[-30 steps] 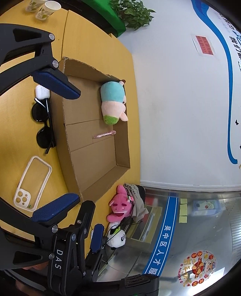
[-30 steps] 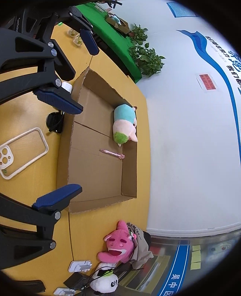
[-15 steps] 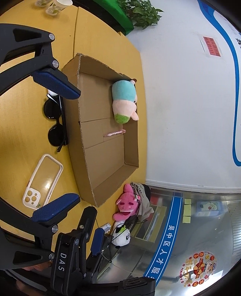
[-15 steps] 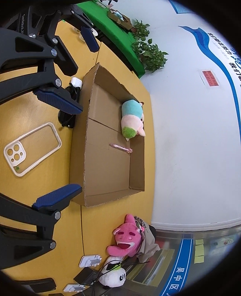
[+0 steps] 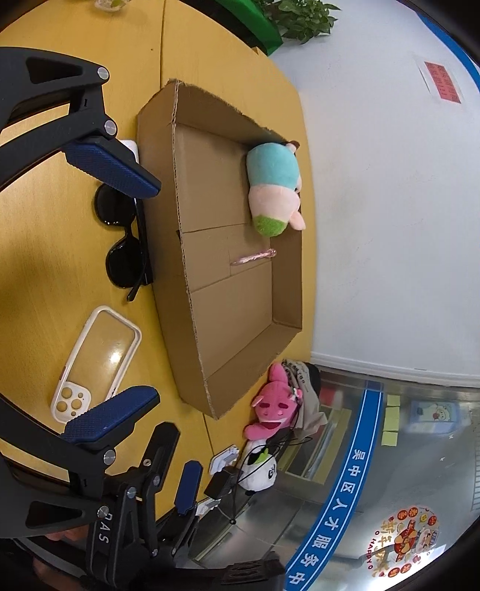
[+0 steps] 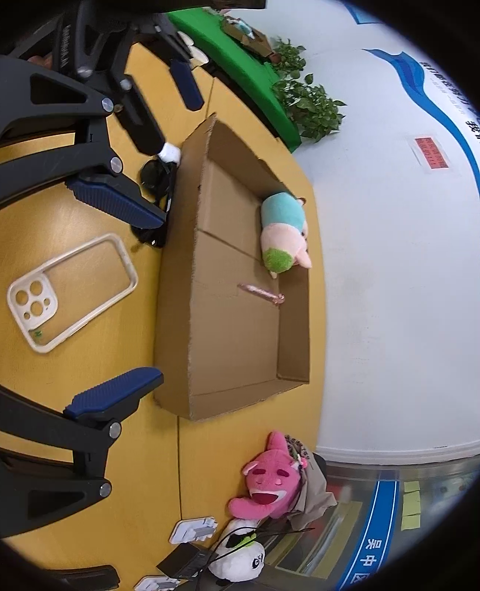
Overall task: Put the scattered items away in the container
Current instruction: 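Pull the right gripper back from the box toward the phone case, then close the right gripper on the rim of the clear phone case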
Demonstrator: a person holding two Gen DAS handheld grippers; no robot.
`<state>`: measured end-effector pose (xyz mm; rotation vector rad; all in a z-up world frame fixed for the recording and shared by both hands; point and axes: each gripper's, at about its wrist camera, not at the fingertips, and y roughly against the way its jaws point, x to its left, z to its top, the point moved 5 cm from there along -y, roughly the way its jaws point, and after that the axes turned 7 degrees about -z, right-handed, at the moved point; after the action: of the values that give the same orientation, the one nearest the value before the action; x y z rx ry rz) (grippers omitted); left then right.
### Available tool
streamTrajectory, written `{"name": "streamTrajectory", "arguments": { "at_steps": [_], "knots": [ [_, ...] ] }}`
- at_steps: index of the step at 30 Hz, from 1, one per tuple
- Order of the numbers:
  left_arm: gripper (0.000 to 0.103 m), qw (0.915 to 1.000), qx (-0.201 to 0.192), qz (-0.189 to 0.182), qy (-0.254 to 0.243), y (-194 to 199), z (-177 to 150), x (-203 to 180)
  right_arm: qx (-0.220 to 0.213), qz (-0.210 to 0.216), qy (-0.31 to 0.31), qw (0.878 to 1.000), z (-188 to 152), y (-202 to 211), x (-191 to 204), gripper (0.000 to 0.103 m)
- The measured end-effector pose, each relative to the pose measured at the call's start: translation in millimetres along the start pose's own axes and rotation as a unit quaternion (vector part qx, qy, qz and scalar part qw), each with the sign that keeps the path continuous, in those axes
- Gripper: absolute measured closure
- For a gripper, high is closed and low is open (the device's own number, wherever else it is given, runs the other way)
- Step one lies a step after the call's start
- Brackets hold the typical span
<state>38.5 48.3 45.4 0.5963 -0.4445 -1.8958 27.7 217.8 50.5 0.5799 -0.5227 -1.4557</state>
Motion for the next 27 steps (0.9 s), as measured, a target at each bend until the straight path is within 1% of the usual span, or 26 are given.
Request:
{"name": "streamTrajectory", "arguments": {
  "at_steps": [2, 5, 7, 10, 13, 15, 16, 18, 19, 20, 21, 22, 23, 24, 25, 27],
  "knots": [
    [0.000, 0.9999, 0.011, -0.007, 0.003, -7.5, -5.2, 1.4, 0.016, -0.009, -0.006, 1.000, -15.9, -6.9, -10.9, 0.025],
    [0.000, 0.9987, 0.036, -0.033, 0.011, -24.9, -16.6, 2.3, 0.058, -0.002, -0.027, 0.998, -44.7, -18.8, -23.7, 0.025],
    [0.002, 0.9978, 0.055, -0.037, 0.011, -38.6, -25.6, 1.3, 0.091, 0.000, -0.023, 0.996, -70.3, -29.1, -28.0, 0.025],
    [0.007, 0.9950, 0.090, -0.042, 0.008, -61.9, -40.8, -2.1, 0.132, -0.004, -0.028, 0.991, -100.6, -43.3, -34.3, 0.025],
    [0.017, 0.9916, 0.119, -0.050, 0.006, -81.0, -51.2, -5.7, 0.150, -0.002, -0.030, 0.988, -113.3, -50.3, -33.7, 0.026],
    [0.029, 0.9892, 0.138, -0.049, 0.004, -92.7, -56.2, -7.4, 0.146, -0.005, -0.017, 0.989, -114.4, -50.4, -30.6, 0.026],
    [0.033, 0.9876, 0.149, -0.048, 0.003, -99.2, -59.6, -7.9, 0.146, -0.004, -0.013, 0.989, -114.1, -50.5, -29.5, 0.027],
    [0.054, 0.9855, 0.163, -0.047, 0.003, -106.7, -63.0, -7.7, 0.142, -0.004, -0.004, 0.990, -114.1, -49.9, -29.1, 0.037],
    [0.058, 0.9843, 0.170, -0.047, 0.003, -109.9, -65.3, -8.2, 0.140, -0.005, 0.005, 0.990, -113.9, -48.9, -29.0, 0.049],
    [0.065, 0.9831, 0.177, -0.047, 0.002, -112.4, -67.5, -8.4, 0.139, -0.005, 0.011, 0.990, -114.1, -48.2, -29.5, 0.060],
    [0.071, 0.9817, 0.185, -0.048, 0.000, -114.8, -70.5, -8.8, 0.138, 0.000, 0.016, 0.990, -114.3, -47.5, -30.7, 0.065],
    [0.074, 0.9821, 0.183, -0.041, -0.010, -114.4, -71.7, -10.3, 0.137, 0.009, 0.019, 0.990, -114.6, -46.8, -32.5, 0.076],
    [0.078, 0.9814, 0.187, -0.040, -0.015, -113.9, -73.3, -12.1, 0.136, 0.012, 0.021, 0.990, -114.3, -47.1, -34.0, 0.085],
    [0.086, 0.9805, 0.191, -0.045, -0.017, -113.0, -75.1, -13.1, 0.135, 0.014, 0.023, 0.991, -113.7, -47.4, -35.9, 0.087],
    [0.090, 0.9793, 0.195, -0.050, -0.017, -111.0, -77.8, -15.6, 0.135, 0.019, 0.019, 0.990, -113.5, -48.1, -38.6, 0.089],
    [0.091, 0.9785, 0.199, -0.050, -0.025, -106.5, -82.5, -20.0, 0.136, 0.020, 0.011, 0.990, -110.4, -51.2, -41.6, 0.091]
  ]
}}
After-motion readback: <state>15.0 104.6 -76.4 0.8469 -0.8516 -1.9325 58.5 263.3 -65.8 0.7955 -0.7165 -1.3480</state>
